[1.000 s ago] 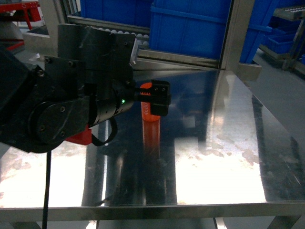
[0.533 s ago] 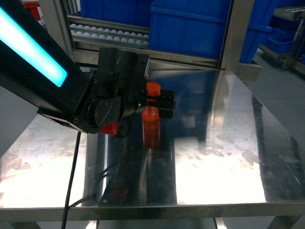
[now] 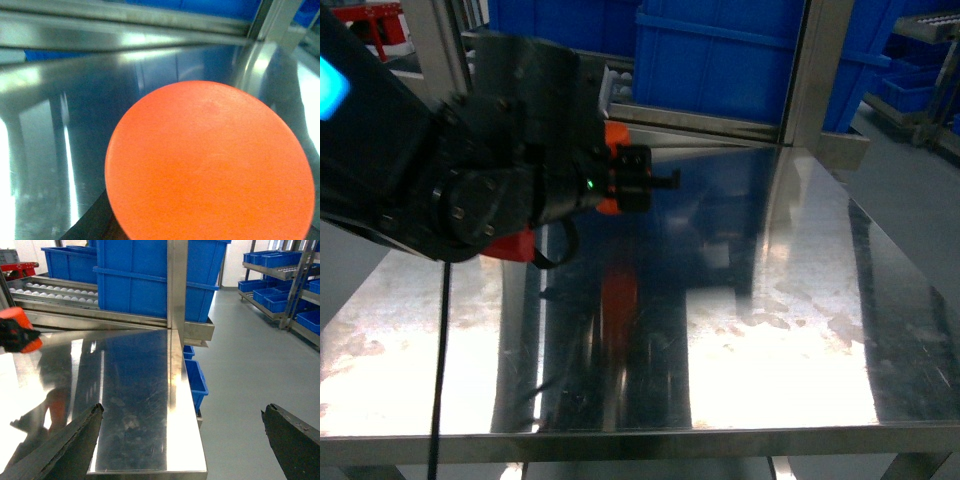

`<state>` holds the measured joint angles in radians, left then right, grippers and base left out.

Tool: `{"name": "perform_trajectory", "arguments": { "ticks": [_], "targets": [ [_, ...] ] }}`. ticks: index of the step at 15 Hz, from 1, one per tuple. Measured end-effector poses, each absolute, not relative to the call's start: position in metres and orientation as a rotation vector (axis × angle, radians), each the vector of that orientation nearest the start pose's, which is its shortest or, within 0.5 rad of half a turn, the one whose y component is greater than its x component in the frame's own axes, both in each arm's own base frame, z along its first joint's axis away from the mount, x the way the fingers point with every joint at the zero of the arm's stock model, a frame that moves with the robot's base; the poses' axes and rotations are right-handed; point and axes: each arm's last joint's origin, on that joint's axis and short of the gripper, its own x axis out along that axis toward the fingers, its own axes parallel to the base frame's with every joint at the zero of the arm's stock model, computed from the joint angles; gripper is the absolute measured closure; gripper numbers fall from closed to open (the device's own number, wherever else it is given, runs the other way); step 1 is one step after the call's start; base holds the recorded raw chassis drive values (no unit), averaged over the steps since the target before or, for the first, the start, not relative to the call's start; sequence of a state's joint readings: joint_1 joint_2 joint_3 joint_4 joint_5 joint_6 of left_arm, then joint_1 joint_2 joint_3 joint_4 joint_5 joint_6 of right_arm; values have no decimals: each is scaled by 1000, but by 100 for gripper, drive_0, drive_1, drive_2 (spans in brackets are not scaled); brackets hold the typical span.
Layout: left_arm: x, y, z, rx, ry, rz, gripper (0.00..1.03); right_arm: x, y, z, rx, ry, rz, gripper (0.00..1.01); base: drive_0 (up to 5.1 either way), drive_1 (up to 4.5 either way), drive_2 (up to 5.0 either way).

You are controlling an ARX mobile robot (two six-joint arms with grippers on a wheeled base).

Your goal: Pick capacitor and pack into box

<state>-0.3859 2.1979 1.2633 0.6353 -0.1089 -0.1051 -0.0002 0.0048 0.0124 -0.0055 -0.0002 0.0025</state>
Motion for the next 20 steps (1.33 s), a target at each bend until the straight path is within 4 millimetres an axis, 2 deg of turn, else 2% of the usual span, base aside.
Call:
{"name": "perform_trajectory", "arguments": {
  "ticks": [2, 3, 4, 5, 7, 9, 10, 11, 12, 13, 15, 20],
  "targets": [
    [385, -147, 182, -39, 117, -213, 58, 97, 0, 167, 2, -2, 0, 3, 0, 0, 0],
    [357, -134, 201, -32, 54, -185, 58, 97, 0, 167, 2, -2, 0, 3, 0, 0, 0],
    [320, -119, 216, -22, 14, -159, 58, 97, 0, 167, 2, -2, 0, 3, 0, 0, 0],
    [282, -106, 222, -18, 35, -153, 58, 97, 0, 167, 2, -2, 0, 3, 0, 0, 0],
    [218, -91, 220, -8, 58, -154, 58, 97, 0, 167, 2, -2, 0, 3, 0, 0, 0],
    [171, -79, 225, -35, 34, -185, 58, 97, 0, 167, 2, -2, 0, 3, 0, 0, 0],
    [162, -74, 236, -69, -39, -185, 58, 97, 0, 167, 2, -2, 0, 3, 0, 0, 0],
    [161, -73, 241, -81, -61, -176, 58, 97, 0, 167, 2, -2, 0, 3, 0, 0, 0],
    [162, -73, 239, -74, -46, -177, 58, 97, 0, 167, 2, -2, 0, 3, 0, 0, 0],
    [162, -71, 231, -27, 22, -92, 58, 97, 0, 167, 2, -2, 0, 3, 0, 0, 0],
    [151, -49, 216, -12, 17, 6, 58, 97, 0, 167, 2, -2, -1, 3, 0, 0, 0],
    [133, -21, 191, -15, 12, 4, 58, 97, 0, 167, 2, -2, 0, 3, 0, 0, 0]
  ]
}}
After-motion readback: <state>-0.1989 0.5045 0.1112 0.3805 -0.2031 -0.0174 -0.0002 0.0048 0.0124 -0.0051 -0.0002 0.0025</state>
